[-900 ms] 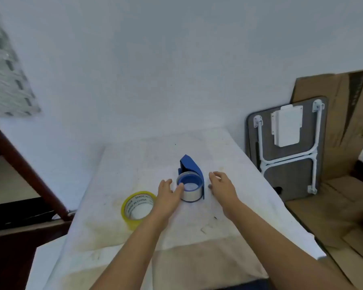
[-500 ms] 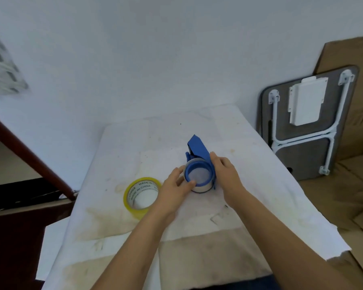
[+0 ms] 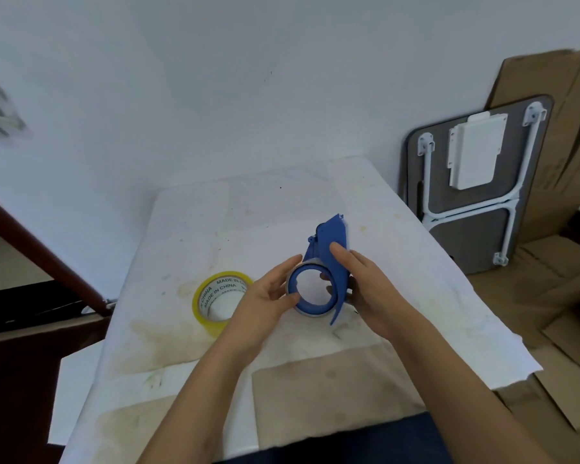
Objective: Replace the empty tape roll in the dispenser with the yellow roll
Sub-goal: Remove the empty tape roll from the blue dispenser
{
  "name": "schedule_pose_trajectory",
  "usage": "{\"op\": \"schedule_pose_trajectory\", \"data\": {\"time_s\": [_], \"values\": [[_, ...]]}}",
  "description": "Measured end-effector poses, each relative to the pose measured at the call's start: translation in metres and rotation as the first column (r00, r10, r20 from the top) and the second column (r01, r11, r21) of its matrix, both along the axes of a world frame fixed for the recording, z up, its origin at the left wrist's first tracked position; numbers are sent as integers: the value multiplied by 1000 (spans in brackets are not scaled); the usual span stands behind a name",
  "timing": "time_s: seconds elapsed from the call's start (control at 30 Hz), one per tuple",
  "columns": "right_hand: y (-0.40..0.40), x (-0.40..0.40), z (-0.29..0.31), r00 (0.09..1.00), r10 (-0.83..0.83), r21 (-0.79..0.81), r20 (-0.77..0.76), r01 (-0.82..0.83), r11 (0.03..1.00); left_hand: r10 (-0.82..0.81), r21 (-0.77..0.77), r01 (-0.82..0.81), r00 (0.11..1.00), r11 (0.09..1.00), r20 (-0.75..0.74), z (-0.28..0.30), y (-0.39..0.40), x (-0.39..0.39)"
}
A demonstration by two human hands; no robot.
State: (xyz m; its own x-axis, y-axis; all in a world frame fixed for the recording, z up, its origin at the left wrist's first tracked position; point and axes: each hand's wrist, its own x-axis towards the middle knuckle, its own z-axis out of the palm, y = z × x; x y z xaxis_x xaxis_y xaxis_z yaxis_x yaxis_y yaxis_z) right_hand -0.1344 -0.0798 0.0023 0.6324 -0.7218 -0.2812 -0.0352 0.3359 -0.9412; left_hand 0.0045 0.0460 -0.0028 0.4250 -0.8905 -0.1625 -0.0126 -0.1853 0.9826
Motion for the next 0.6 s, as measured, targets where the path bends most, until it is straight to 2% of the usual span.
{"op": "schedule_pose_trajectory", "data": {"time_s": [0.13,0.23,0.37,0.5,0.6], "values": [[7,-9,0,996,-64,1,68,65,998,79,-37,-77,995,996,62,8,5,-9],[11,-10,1,989,-116,27,94,114,993,37,-50,-27,978,998,207,13,7,-20],[15,-9,8,975,-188,80,117,180,980,-107,14,116,859,993,500,17,9,-29],[18,-9,11,991,-123,15,56,122,992,-222,111,197,742,974,632,20,13,-31],[19,-11,13,996,-94,-18,2,94,995,-276,178,213,686,961,673,17,17,-31]]}}
